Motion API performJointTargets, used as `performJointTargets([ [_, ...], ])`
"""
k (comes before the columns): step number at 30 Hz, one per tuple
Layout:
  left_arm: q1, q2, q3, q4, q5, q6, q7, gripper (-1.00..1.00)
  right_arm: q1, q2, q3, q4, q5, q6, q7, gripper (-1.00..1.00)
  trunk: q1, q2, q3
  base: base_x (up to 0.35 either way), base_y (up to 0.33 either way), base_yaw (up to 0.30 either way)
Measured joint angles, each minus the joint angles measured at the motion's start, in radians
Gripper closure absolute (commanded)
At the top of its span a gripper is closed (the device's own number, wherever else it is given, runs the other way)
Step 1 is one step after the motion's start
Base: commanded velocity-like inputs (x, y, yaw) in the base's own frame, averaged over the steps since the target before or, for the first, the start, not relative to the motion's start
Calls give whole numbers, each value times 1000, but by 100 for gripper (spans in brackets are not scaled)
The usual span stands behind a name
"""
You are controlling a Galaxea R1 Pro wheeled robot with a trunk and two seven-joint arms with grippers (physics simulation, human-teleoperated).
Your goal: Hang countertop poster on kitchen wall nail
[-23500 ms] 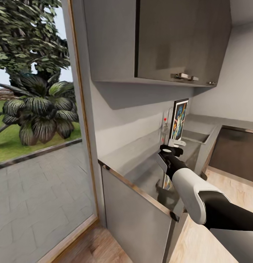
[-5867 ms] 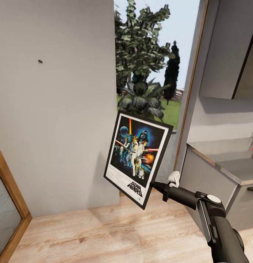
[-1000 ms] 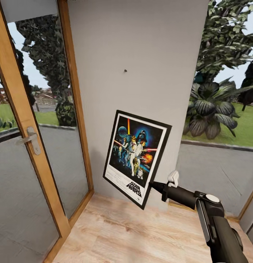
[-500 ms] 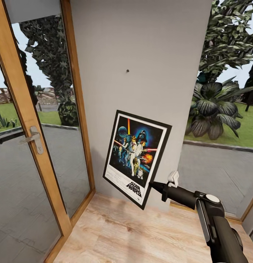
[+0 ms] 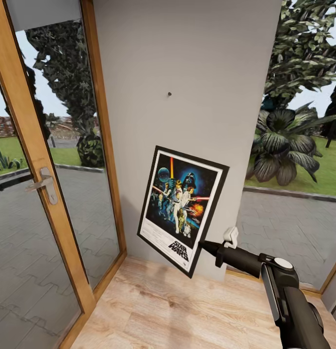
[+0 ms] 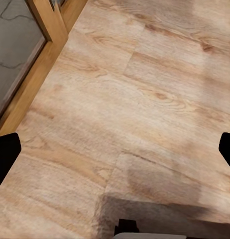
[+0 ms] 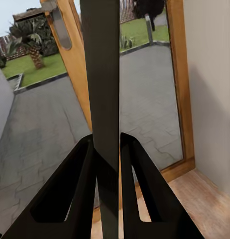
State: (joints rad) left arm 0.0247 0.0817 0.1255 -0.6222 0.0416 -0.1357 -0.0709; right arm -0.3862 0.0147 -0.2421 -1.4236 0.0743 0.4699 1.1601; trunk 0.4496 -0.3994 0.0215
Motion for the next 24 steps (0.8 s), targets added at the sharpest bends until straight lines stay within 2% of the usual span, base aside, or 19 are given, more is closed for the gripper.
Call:
performJointTargets([
  [3,0,0,0,0,0,0,0,-100,-14,0,0,-2,0,18,-1,100,0,0,0,0,0,0],
  [4,0,0,-1,0,0,0,0,-100,-96,1,3,-25,8,219,-1,100,0,0,0,0,0,0],
  [5,0,0,-1,0,0,0,0,-100,-202,2,3,-28,-6,250,0,100,0,0,0,0,0,0],
  [6,0,0,-2,0,0,0,0,-100,-227,2,4,-29,-2,282,-1,100,0,0,0,0,0,0],
  [8,0,0,-3,0,0,0,0,-100,-315,2,21,-31,-5,362,0,100,0,0,0,0,0,0],
  [12,0,0,-3,1,-1,0,0,-100,-396,2,61,-31,-2,415,-1,100,0,0,0,0,0,0],
  [20,0,0,-3,0,0,0,0,-100,-558,4,100,-25,-2,471,-1,100,0,0,0,0,0,0],
  [21,0,0,-3,0,-1,0,0,-100,-590,4,120,-23,-4,491,0,100,0,0,0,0,0,0],
  [24,0,0,-3,0,0,0,0,-100,-636,3,161,-21,-2,507,0,100,0,0,0,0,0,0],
])
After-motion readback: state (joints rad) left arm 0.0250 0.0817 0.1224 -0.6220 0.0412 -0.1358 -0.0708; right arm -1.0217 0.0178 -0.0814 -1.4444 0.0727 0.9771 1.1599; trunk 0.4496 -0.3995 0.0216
